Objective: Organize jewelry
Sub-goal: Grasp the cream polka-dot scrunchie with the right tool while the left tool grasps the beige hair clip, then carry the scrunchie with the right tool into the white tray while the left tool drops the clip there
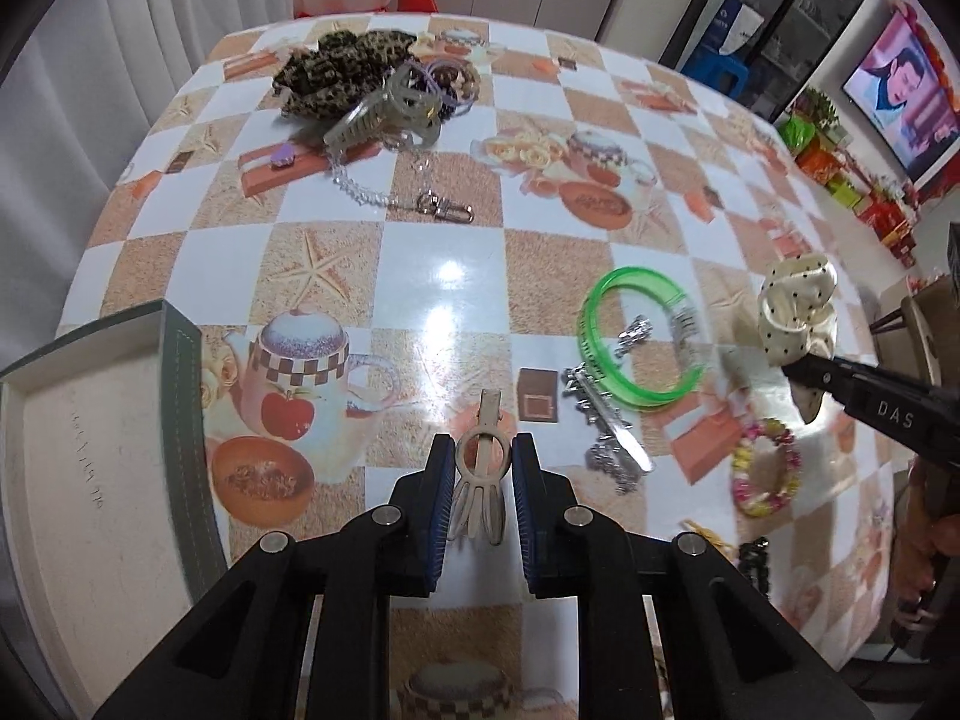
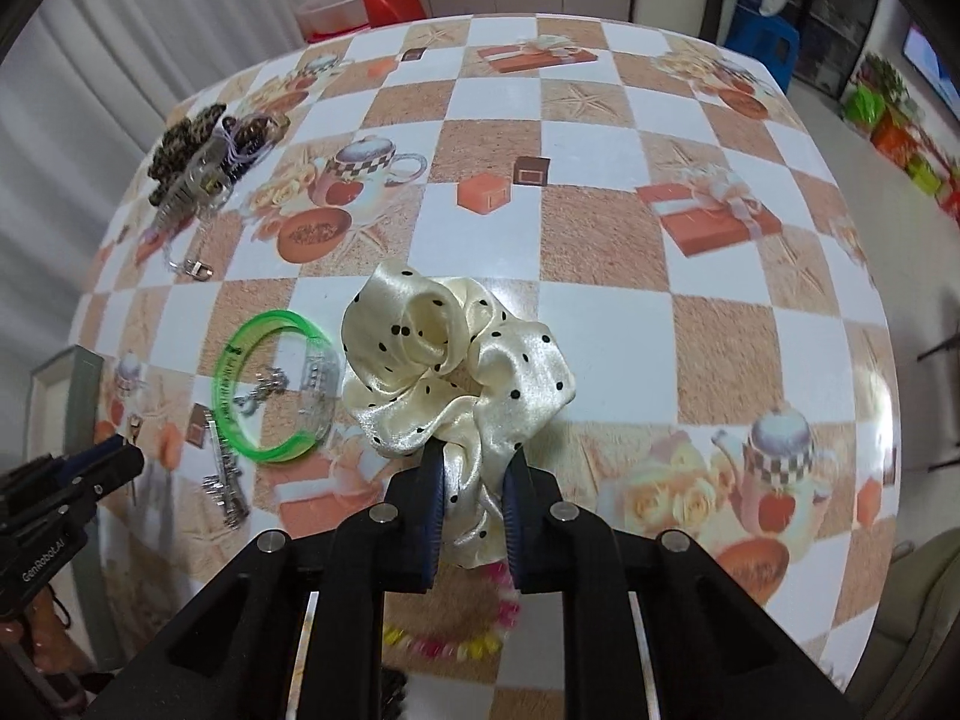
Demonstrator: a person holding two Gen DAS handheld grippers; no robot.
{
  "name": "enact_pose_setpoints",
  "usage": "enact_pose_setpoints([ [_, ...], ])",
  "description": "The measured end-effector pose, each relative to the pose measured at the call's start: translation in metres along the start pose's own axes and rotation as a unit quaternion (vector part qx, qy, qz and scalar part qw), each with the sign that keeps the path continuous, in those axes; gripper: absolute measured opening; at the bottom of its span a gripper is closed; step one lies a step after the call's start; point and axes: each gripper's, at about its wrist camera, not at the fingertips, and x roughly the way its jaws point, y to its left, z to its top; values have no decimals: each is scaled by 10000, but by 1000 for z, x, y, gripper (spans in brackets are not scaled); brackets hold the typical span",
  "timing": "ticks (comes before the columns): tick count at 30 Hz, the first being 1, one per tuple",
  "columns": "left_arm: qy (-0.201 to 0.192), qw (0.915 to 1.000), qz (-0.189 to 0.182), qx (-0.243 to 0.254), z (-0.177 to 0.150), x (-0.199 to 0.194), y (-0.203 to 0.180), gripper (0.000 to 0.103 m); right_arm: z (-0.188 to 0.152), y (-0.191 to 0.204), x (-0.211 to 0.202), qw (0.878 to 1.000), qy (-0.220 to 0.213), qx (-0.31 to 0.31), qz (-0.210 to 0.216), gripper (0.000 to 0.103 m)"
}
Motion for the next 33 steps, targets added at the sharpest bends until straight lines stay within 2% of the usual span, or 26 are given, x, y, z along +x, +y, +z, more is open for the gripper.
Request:
enact_pose_setpoints([
  [8, -335, 9991, -88, -226, 0, -45, 14, 24, -5, 30, -33, 9994, -29, -130, 305, 18],
  [16, -576, 9954, 214, -733, -19, -84, 74, 24, 2, 111, -51, 9939, -73, -669, 877, 18],
  [26, -528, 9834, 878, -1500, -52, -93, 170, 24, -1, 248, -28, 9737, 131, -1620, 1596, 18],
  [33, -399, 9777, 1175, -1693, -66, -75, 207, 24, -5, 313, 8, 9650, 480, -1881, 1760, 18],
])
